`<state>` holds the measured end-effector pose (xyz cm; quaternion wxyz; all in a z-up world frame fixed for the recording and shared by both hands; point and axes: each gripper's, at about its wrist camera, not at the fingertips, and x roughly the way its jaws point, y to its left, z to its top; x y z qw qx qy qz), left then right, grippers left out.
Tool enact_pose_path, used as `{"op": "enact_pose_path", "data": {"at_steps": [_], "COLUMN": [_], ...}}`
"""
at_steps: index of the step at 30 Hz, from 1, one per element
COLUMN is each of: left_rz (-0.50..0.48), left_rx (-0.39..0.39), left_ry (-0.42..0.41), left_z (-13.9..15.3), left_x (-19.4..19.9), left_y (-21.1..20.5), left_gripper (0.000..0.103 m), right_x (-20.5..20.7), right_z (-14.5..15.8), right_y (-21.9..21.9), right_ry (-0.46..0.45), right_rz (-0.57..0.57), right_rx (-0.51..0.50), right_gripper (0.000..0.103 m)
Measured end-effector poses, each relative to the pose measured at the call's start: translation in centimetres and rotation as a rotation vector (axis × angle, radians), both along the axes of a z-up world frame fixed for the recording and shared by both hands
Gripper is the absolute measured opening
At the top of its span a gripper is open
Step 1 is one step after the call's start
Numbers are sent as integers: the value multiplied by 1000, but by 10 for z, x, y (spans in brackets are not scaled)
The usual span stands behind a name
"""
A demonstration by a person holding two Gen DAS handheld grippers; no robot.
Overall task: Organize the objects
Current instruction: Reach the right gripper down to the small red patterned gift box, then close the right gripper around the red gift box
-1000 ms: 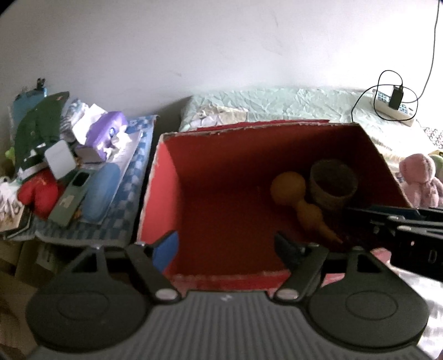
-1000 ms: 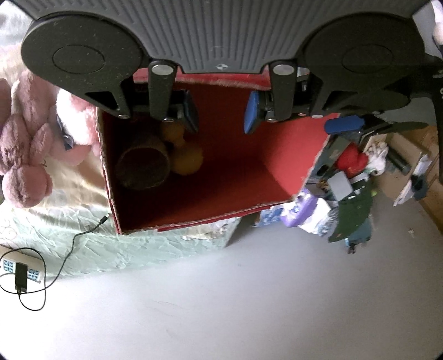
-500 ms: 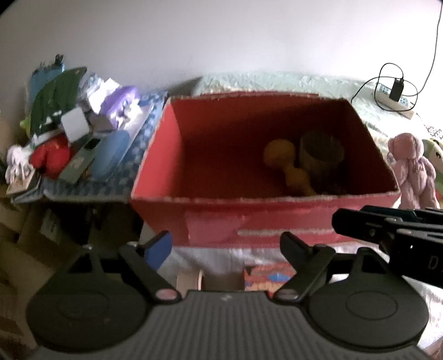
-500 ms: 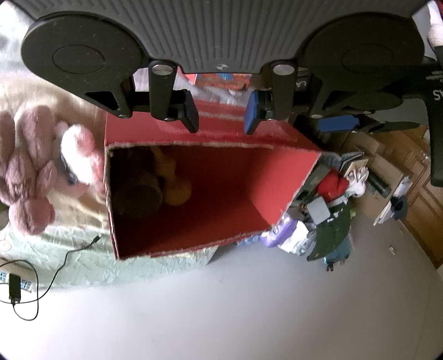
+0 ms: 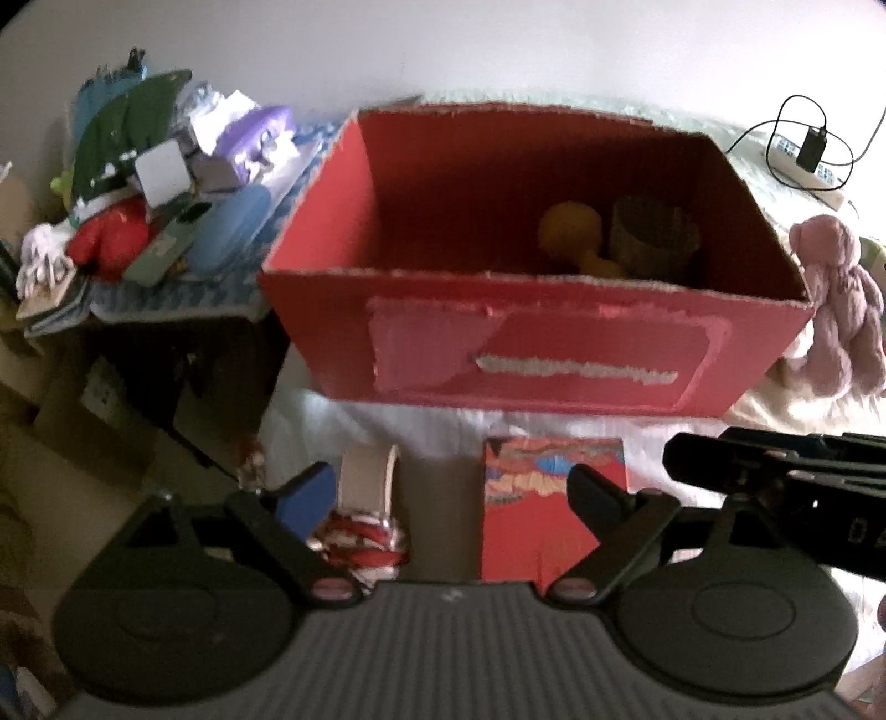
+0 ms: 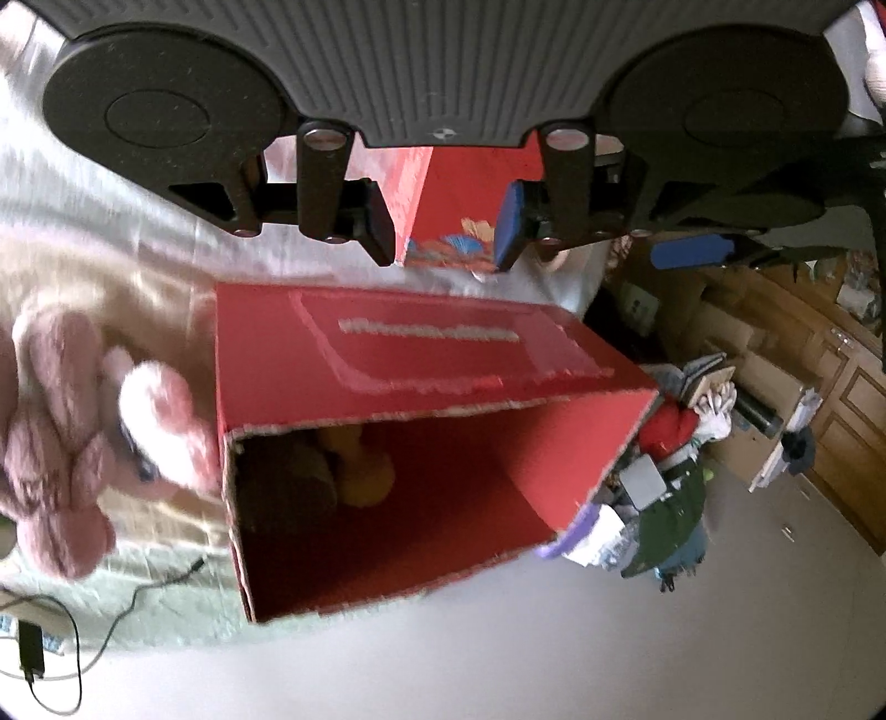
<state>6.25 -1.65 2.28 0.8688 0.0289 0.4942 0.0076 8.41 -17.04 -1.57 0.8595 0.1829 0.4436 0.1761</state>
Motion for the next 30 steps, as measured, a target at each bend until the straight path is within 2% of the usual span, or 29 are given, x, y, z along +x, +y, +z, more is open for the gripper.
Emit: {"op": "enact_pose_path", "data": {"at_steps": [4, 10, 17, 22, 30], "left_rz": [8, -8, -129, -176, -182], "left_rx": [-16, -59, -110, -201, -267], "left_ry": [23, 36, 9, 53, 108], "left_z": [-7, -15, -21, -32, -51], "left_x": [-2, -10, -32, -33, -24], "left_y": [1, 7, 1, 1, 3], "left_gripper": [91, 89, 89, 89, 89], "right_x": [1, 3, 7, 9, 12], "right_z": [-8, -24, -39, -49, -59], "right_y": [-2, -8, -10, -4, 0], "right_ry": [37, 94, 150, 183, 225], "right_rz": [-3, -9, -3, 22, 29], "right_rx": [5, 12, 25, 24, 50], "right_gripper": [46, 47, 47, 47, 53]}}
